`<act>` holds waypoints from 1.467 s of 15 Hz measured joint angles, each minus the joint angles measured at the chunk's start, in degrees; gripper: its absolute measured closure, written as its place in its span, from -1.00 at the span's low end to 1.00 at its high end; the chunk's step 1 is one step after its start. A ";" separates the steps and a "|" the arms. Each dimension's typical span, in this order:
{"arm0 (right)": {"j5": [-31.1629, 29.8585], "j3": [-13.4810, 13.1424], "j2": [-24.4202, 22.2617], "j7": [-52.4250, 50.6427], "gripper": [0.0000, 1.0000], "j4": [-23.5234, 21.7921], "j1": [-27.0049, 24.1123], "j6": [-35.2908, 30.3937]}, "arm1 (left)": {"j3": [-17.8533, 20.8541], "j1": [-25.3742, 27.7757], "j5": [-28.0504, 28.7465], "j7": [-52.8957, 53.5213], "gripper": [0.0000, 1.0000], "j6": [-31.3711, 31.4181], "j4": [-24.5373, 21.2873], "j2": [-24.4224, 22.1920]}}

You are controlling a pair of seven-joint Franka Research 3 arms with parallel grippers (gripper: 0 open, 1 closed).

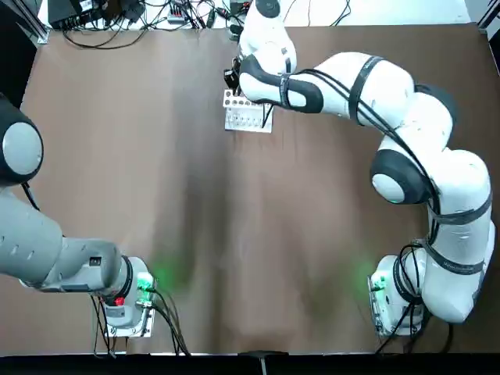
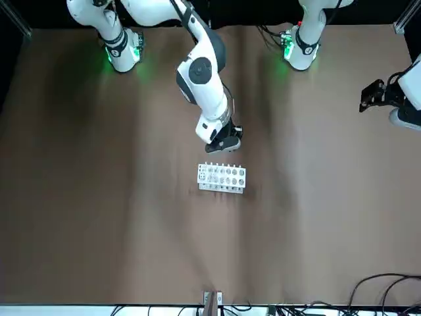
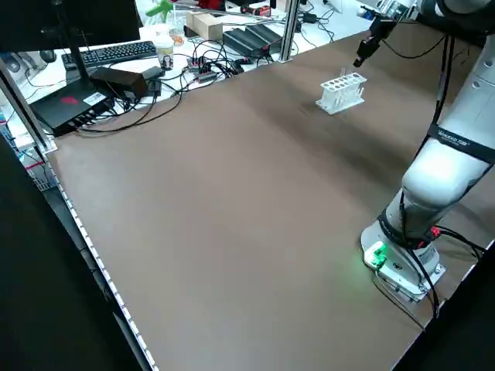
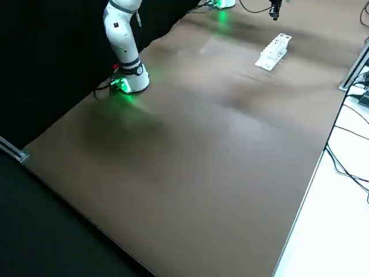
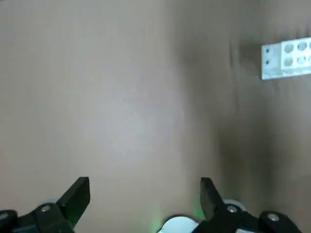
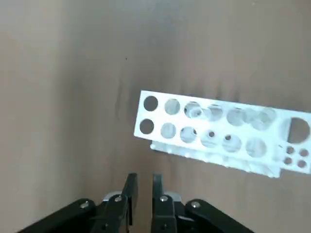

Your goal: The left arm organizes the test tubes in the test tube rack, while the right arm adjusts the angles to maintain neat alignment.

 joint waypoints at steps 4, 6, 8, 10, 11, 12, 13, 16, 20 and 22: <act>-1.41 -1.36 6.42 0.02 0.67 6.44 0.54 2.16 | -0.01 -0.13 0.00 -3.74 -1.00 3.76 -0.06 0.00; -1.74 -2.03 8.61 0.03 0.69 7.63 0.93 6.28 | -0.01 -0.13 0.00 -4.17 -1.00 4.67 -0.11 0.00; -1.84 -2.51 9.67 0.04 0.74 8.22 0.98 7.65 | -0.01 -0.18 0.00 -4.36 -1.00 5.10 -0.21 0.06; -2.31 -2.95 9.81 0.04 0.75 8.43 0.93 7.67 | -0.02 -0.33 0.00 -5.43 -1.00 5.72 -0.32 0.16; -3.89 -3.17 9.81 0.05 0.74 8.56 0.92 7.60 | -0.02 -0.66 0.00 -7.09 -1.00 6.35 -0.43 0.23; -4.35 -3.24 9.81 0.07 0.74 8.58 0.92 7.59 | -0.02 -0.89 0.00 -7.65 -1.00 6.46 -0.50 0.24; -4.57 -3.30 9.81 0.07 0.75 8.58 0.92 7.55 | -0.03 -1.13 0.00 -7.92 -1.00 6.49 -0.58 0.24; -5.18 -3.49 9.81 0.09 0.78 8.58 0.90 7.34 | -0.04 -2.09 0.00 -9.02 -1.00 6.49 -0.78 0.25; -6.89 -3.81 9.93 0.10 0.78 8.54 0.60 5.17 | -0.03 -2.38 0.00 -9.61 -1.00 6.49 -0.89 0.32; -7.32 -3.89 10.04 0.10 0.78 8.53 0.39 4.57 | -0.03 -2.38 0.00 -9.62 -1.00 6.49 -0.92 0.49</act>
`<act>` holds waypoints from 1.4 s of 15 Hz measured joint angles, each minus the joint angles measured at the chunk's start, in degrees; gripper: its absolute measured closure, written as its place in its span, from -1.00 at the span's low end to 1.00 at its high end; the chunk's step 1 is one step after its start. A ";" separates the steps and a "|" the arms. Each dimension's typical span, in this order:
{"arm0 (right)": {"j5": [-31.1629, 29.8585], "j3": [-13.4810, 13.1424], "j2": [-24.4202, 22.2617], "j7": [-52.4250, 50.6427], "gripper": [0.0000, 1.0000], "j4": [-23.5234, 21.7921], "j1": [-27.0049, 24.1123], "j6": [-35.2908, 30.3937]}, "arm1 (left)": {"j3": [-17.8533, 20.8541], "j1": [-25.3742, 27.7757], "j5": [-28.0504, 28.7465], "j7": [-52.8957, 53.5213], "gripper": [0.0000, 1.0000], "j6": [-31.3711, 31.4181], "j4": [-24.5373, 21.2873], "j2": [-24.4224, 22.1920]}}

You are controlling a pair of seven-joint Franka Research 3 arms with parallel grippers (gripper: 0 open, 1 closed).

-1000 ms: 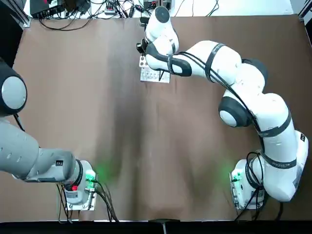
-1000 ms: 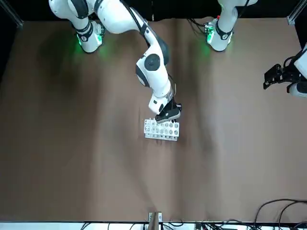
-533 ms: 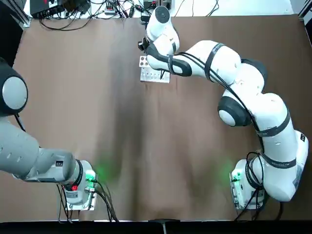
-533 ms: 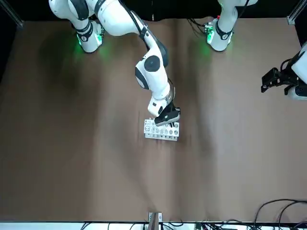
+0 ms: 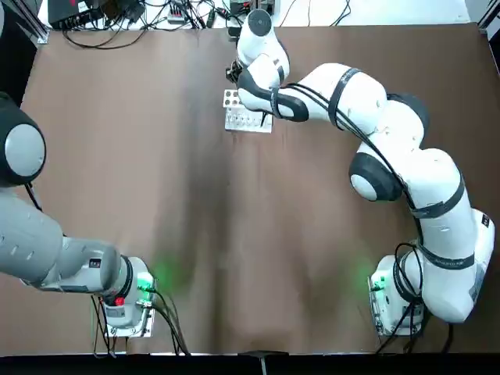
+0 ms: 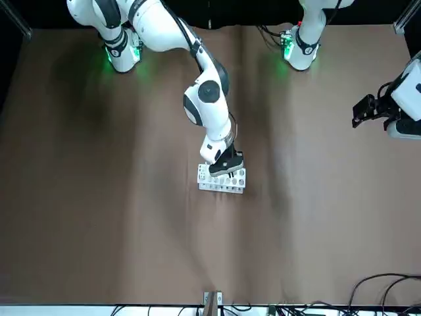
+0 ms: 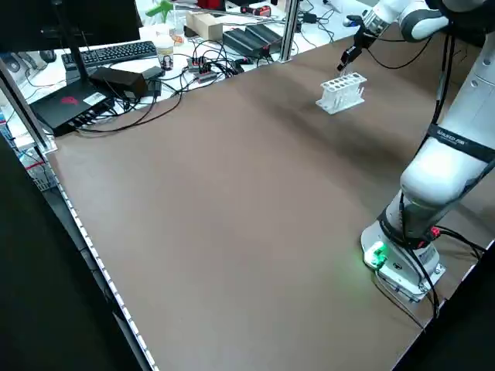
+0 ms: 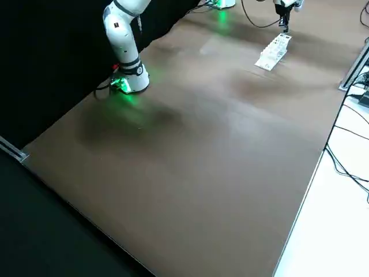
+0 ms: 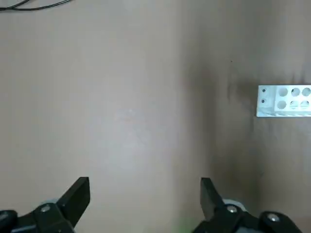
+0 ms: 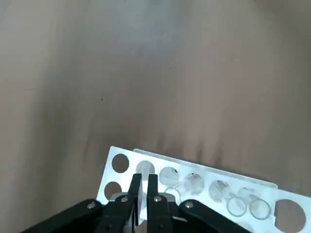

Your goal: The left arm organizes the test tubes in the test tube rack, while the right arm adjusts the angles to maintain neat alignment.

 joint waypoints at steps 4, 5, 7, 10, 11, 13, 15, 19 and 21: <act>-0.11 -0.01 0.14 0.00 0.78 -0.10 0.00 -0.20 | 0.00 0.00 0.00 0.00 -1.00 0.00 -0.02 0.17; -0.12 -0.01 0.16 0.00 0.78 -0.19 0.00 -0.20 | 0.00 0.00 0.00 0.00 -1.00 0.00 -0.02 0.17; -0.13 0.02 0.19 0.01 0.78 -0.30 0.06 -0.22 | 0.00 0.00 0.00 0.00 -1.00 0.00 -0.02 0.17; -0.14 0.08 0.28 0.01 0.79 -0.82 0.30 -0.42 | 0.00 0.00 0.00 0.00 -1.00 0.00 -0.03 0.17; -0.14 0.09 0.37 0.01 0.79 -1.01 0.42 -0.42 | 0.00 0.00 0.00 0.00 -1.00 0.00 -0.03 0.17; -0.16 0.09 0.55 0.01 0.79 -1.05 0.49 -0.42 | 0.00 0.00 0.00 -0.01 -1.00 0.00 -0.03 0.17; -0.17 0.00 0.58 0.03 0.78 -1.04 0.41 -0.41 | 0.00 0.01 0.00 -0.01 -1.00 0.00 -0.03 0.17; -0.18 -0.22 0.50 0.04 0.78 -0.87 0.05 -0.35 | 0.00 0.01 0.00 -0.01 -1.00 0.00 -0.03 0.17; -0.18 -0.30 0.31 0.05 0.77 -0.85 -0.01 -0.81 | 0.00 0.00 0.00 -0.01 -1.00 0.00 -0.03 0.17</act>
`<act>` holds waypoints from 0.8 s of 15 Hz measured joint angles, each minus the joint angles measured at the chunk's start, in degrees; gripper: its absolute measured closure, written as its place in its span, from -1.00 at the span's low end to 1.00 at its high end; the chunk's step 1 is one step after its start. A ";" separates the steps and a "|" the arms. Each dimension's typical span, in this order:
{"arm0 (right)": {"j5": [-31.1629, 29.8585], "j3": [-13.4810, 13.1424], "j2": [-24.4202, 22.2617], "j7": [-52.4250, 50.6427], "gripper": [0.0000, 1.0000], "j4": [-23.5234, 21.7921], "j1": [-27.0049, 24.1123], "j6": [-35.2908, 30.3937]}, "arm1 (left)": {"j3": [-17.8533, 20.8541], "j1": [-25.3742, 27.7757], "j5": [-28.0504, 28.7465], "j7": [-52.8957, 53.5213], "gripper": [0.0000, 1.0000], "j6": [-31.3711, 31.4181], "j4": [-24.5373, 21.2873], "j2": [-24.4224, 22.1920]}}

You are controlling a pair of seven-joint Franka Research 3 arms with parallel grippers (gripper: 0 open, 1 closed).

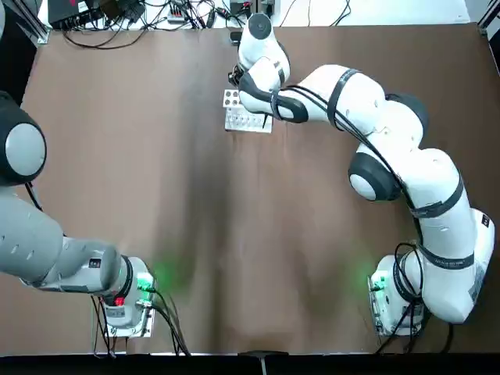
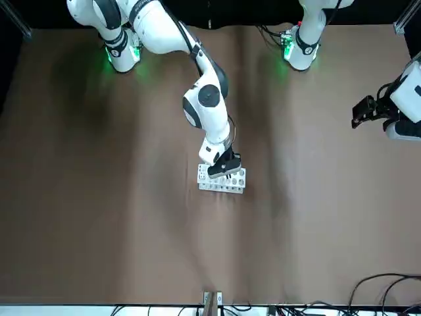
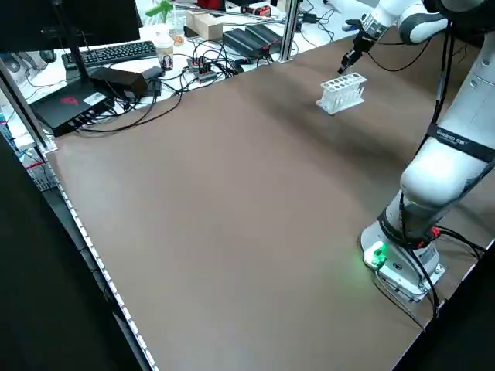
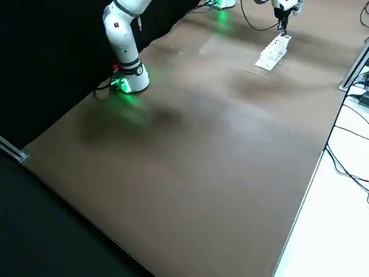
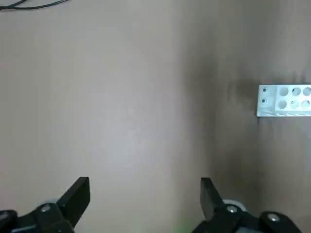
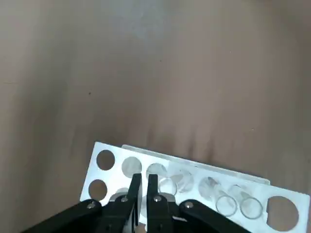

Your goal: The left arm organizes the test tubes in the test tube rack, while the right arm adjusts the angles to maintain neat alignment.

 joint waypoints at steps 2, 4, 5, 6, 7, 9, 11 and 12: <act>0.00 -0.03 -0.25 0.04 0.77 0.01 0.00 -0.89 | 0.00 0.00 0.00 0.00 -1.00 0.00 0.00 0.00; 0.00 -0.08 -0.45 0.10 0.77 0.02 -0.02 -1.55 | 0.00 -0.01 0.00 0.00 -1.00 0.00 0.00 0.00; 0.00 -0.09 -0.51 0.12 0.77 0.02 -0.02 -2.06 | 0.00 -0.02 0.00 0.00 -1.00 0.00 0.00 0.00; 0.00 -0.10 -0.53 0.14 0.77 0.02 -0.03 -2.47 | 0.00 -0.02 0.00 0.00 -1.00 0.00 0.00 0.00; 0.00 -0.10 -0.53 0.15 0.77 0.02 -0.03 -2.72 | 0.00 -0.03 0.00 0.00 -1.00 0.00 0.00 0.00; 0.00 -0.14 -0.53 0.15 0.77 0.02 -0.04 -2.90 | 0.00 -0.03 0.00 0.00 -1.00 0.00 -0.01 0.00; 0.00 -0.28 -0.53 0.15 0.77 0.02 -0.18 -3.00 | 0.00 -0.03 0.00 0.00 -1.00 0.00 -0.01 0.00; 0.00 -0.33 -0.53 0.15 0.77 0.02 -0.29 -3.02 | 0.00 -0.03 0.00 0.00 -1.00 0.00 -0.01 0.00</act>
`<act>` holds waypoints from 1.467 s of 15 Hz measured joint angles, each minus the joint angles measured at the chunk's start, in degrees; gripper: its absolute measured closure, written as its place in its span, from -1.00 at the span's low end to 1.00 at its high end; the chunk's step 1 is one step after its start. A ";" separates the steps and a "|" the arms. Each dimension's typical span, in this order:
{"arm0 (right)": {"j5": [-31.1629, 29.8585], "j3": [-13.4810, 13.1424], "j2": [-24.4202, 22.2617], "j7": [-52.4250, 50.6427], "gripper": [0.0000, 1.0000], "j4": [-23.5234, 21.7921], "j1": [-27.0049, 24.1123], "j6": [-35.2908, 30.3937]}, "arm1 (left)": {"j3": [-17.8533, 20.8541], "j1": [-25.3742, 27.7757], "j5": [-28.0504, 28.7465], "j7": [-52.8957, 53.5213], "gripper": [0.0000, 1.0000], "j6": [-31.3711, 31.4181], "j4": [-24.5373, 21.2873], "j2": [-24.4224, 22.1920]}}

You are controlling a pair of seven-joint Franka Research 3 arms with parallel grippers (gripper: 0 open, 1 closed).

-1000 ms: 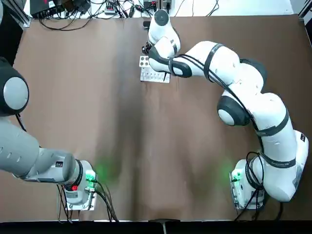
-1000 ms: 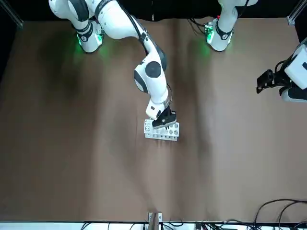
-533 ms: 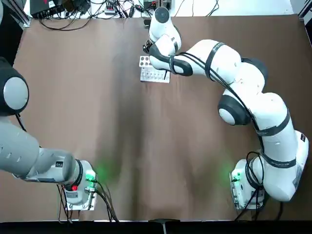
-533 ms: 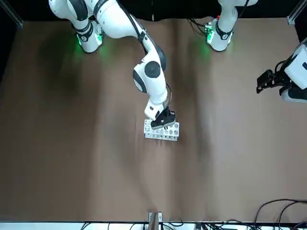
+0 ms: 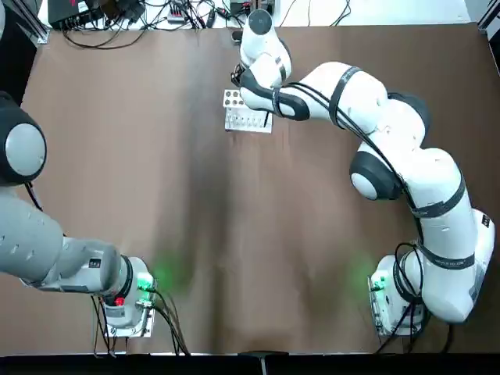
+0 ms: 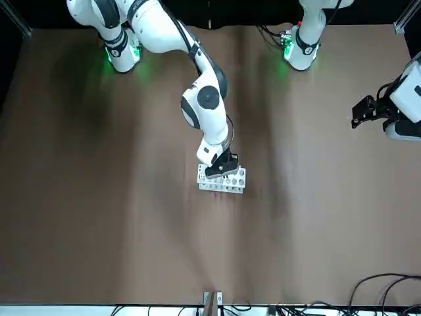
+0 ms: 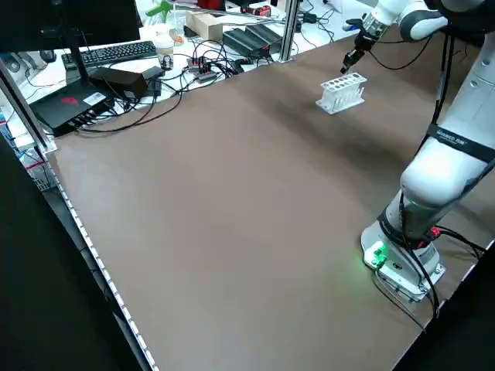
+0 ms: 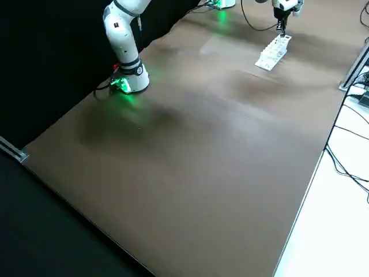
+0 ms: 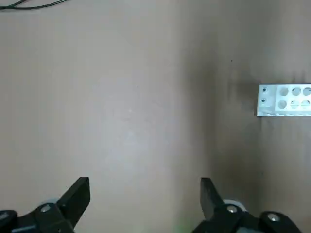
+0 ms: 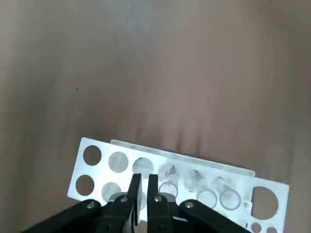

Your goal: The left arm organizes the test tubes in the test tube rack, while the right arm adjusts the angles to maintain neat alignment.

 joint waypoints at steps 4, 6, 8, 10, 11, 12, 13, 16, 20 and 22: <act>0.00 -0.03 -0.01 0.00 0.76 0.08 -0.24 0.00 | 0.00 -0.04 0.00 0.00 -1.00 0.00 -0.04 0.00; 0.00 0.00 -0.32 0.00 0.75 0.40 -0.24 -1.48 | 0.00 -0.04 0.00 0.00 -1.00 0.00 -0.07 0.00; 0.00 0.11 -1.24 0.04 0.75 0.88 -0.13 -4.04 | 0.00 -0.04 0.00 0.00 -1.00 0.00 -0.07 0.00; 0.01 0.30 -2.78 0.09 0.74 1.12 -0.03 -5.17 | 0.00 -0.04 0.00 0.00 -1.00 0.00 -0.08 0.00; 0.02 0.39 -3.56 0.19 0.74 1.18 0.03 -5.51 | 0.00 -0.04 0.00 0.00 -1.00 0.00 -0.08 0.00; 0.02 0.46 -4.30 0.32 0.74 1.20 0.07 -5.94 | 0.00 -0.04 0.00 0.00 -1.00 0.00 -0.08 0.00; 0.02 0.47 -4.95 0.42 0.74 1.23 0.07 -6.87 | 0.00 -0.04 0.00 0.00 -1.00 0.00 -0.08 0.00; 0.02 0.20 -7.31 0.62 0.75 1.34 -0.20 -11.91 | -0.01 -0.05 0.00 0.00 -1.00 0.00 -0.08 0.00; 0.05 -0.08 -11.54 0.65 0.79 1.44 -2.77 -20.34 | -0.02 -0.06 0.00 0.00 -1.00 0.00 -0.09 0.00; 0.05 -0.07 -13.74 0.46 0.81 1.45 -4.85 -25.09 | -0.02 -0.07 0.00 0.00 -1.00 0.00 -0.09 0.00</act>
